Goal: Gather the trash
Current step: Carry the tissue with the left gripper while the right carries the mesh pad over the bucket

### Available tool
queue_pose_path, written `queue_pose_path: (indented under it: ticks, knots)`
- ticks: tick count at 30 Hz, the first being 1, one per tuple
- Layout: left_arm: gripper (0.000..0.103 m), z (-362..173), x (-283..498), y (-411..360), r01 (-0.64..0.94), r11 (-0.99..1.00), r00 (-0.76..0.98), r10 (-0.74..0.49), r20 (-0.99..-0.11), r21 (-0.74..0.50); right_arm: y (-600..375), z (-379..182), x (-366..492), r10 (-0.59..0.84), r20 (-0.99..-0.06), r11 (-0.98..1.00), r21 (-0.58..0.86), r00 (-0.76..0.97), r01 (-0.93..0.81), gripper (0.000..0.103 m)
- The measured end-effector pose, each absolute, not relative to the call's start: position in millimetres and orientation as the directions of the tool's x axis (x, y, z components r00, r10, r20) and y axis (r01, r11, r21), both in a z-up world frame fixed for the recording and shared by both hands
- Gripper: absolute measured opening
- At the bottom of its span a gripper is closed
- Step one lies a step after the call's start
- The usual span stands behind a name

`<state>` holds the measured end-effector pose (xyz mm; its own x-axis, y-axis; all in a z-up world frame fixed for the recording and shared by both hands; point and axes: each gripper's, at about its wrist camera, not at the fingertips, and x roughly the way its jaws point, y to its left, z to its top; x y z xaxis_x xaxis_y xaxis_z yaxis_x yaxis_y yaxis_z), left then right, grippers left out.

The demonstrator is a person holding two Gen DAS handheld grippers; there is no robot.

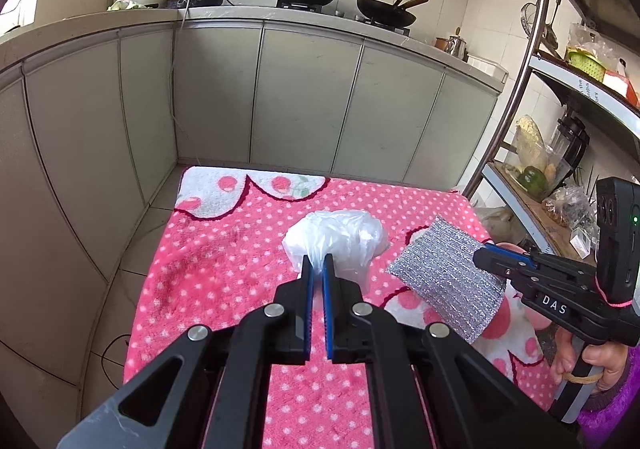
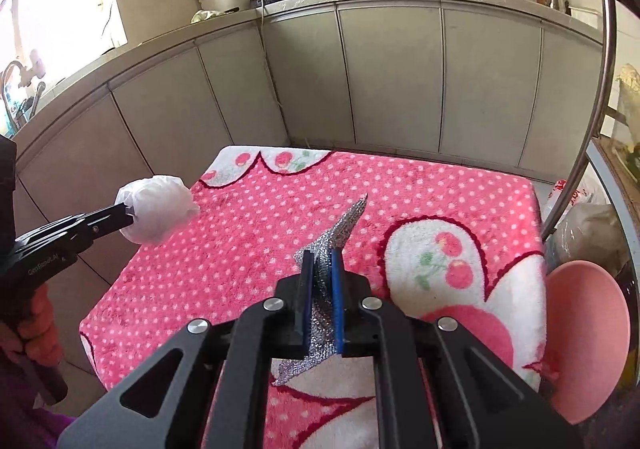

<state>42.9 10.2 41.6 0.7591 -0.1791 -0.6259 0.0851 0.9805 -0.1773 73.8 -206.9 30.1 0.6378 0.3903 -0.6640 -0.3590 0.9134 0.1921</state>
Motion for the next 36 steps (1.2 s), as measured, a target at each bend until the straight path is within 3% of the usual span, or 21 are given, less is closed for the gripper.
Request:
queue_pose_path:
  ticks: [13,24,36]
  knots:
    - [0.004,42,80,-62,0.262,0.946,0.716,-0.322,-0.619,-0.19,-290,36,47,0.25,-0.639,0.968,0.192,0.727,-0.164,0.009]
    - [0.004,39,102,-185,0.495,0.847,0.607,-0.496,-0.621,-0.193,-381,48,26,0.031,-0.617,0.99,0.129,0.786,0.062,0.009]
    - [0.004,5,111,-312,0.667,0.721,0.448,-0.589,-0.672,-0.187,-445,9,35,-0.089,-0.678,0.971,0.105,0.73,0.216,0.009]
